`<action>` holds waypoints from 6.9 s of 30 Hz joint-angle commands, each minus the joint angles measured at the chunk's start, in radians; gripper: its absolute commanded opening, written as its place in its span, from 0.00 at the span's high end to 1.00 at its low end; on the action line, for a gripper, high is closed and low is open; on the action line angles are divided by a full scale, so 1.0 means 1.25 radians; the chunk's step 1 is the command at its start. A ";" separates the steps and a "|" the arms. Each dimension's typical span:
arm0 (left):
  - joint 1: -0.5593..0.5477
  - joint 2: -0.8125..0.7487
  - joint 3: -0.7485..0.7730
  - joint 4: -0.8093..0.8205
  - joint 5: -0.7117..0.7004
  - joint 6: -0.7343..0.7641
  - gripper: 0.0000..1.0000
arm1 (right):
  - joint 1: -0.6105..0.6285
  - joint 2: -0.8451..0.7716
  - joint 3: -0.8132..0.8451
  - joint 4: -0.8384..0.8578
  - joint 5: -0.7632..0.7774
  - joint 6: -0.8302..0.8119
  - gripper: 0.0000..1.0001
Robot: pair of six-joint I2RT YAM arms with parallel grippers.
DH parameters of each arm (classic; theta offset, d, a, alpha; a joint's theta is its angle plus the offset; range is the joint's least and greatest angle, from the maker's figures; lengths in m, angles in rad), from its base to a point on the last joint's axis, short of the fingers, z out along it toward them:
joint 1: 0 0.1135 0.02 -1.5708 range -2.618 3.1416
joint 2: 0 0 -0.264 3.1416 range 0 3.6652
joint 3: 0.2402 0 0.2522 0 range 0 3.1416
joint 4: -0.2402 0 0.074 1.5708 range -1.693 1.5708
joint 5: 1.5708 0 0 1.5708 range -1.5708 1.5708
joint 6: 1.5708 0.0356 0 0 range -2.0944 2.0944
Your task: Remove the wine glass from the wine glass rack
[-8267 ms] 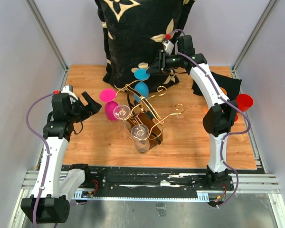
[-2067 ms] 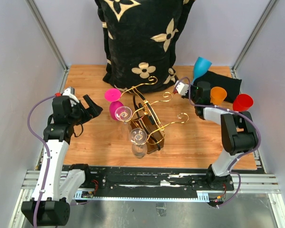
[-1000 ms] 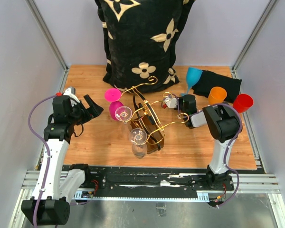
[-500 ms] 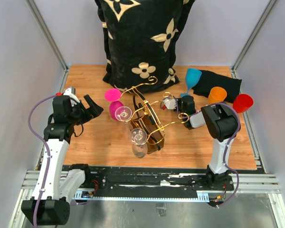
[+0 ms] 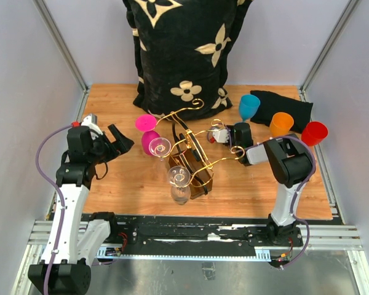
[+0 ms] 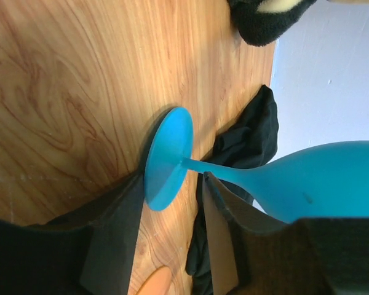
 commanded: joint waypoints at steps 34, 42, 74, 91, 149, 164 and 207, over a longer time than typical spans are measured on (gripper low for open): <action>0.002 -0.078 -0.042 -0.004 0.016 -0.002 0.03 | 0.038 -0.227 0.063 -0.954 -0.190 0.475 0.14; 0.002 -0.072 -0.052 -0.007 0.008 0.010 0.03 | -0.149 -0.156 0.205 -1.182 -0.497 0.715 0.01; 0.002 -0.007 0.036 0.036 -0.056 -0.026 0.09 | 0.230 -0.487 0.808 -1.202 -0.308 1.258 0.99; 0.002 0.167 0.126 0.310 0.115 -0.163 0.40 | 0.254 -0.399 0.829 -1.234 -0.425 1.187 0.63; -0.078 0.121 0.029 0.335 0.219 -0.211 0.99 | 0.201 -0.443 0.707 -1.202 -0.397 1.169 0.55; -0.086 0.240 0.024 0.578 0.270 -0.333 1.00 | 0.191 -0.436 0.705 -1.204 -0.402 1.166 0.56; -0.083 0.932 0.696 -0.044 -0.863 0.242 1.00 | 0.159 -0.481 0.639 -1.189 -0.528 1.090 0.52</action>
